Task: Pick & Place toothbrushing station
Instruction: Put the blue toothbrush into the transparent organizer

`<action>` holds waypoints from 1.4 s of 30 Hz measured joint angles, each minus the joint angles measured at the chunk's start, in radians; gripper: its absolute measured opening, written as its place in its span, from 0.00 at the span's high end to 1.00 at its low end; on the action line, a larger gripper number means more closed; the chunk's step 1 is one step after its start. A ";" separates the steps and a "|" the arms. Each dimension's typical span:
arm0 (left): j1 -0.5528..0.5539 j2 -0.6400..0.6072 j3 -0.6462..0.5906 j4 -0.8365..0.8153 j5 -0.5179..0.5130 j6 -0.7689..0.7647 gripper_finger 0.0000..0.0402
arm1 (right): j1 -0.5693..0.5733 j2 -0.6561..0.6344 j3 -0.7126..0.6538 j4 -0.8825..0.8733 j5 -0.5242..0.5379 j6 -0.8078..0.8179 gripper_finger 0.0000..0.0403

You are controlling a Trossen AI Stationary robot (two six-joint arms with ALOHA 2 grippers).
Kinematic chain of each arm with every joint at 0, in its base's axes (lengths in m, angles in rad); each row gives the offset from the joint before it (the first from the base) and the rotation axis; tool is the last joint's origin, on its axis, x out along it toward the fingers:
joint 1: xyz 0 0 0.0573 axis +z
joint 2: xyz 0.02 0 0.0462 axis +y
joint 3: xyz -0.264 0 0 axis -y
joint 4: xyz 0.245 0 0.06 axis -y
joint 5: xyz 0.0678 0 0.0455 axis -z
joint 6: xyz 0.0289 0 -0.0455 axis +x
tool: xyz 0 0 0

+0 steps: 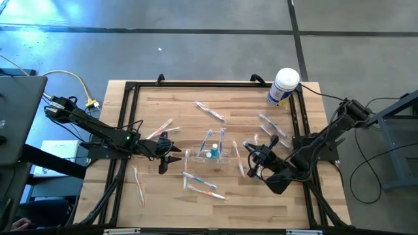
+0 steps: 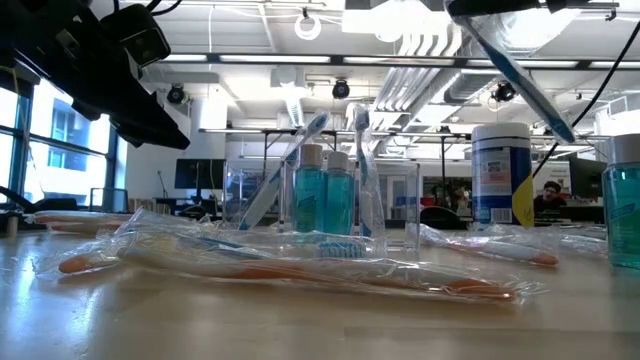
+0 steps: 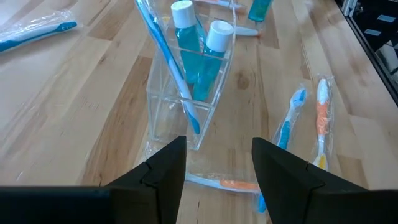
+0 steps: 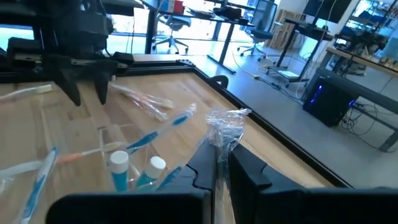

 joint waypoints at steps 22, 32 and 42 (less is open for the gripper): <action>0.000 0.000 0.000 0.000 0.002 0.000 0.56 | -0.117 0.086 0.000 0.662 -0.394 -0.730 0.97; 0.000 0.000 0.000 -0.011 0.002 -0.003 0.56 | -0.179 0.059 -0.089 0.688 -0.418 -0.701 0.97; 0.000 0.000 -0.001 -0.015 0.002 -0.005 0.56 | -0.201 -0.216 -0.336 0.905 -0.548 -0.728 0.97</action>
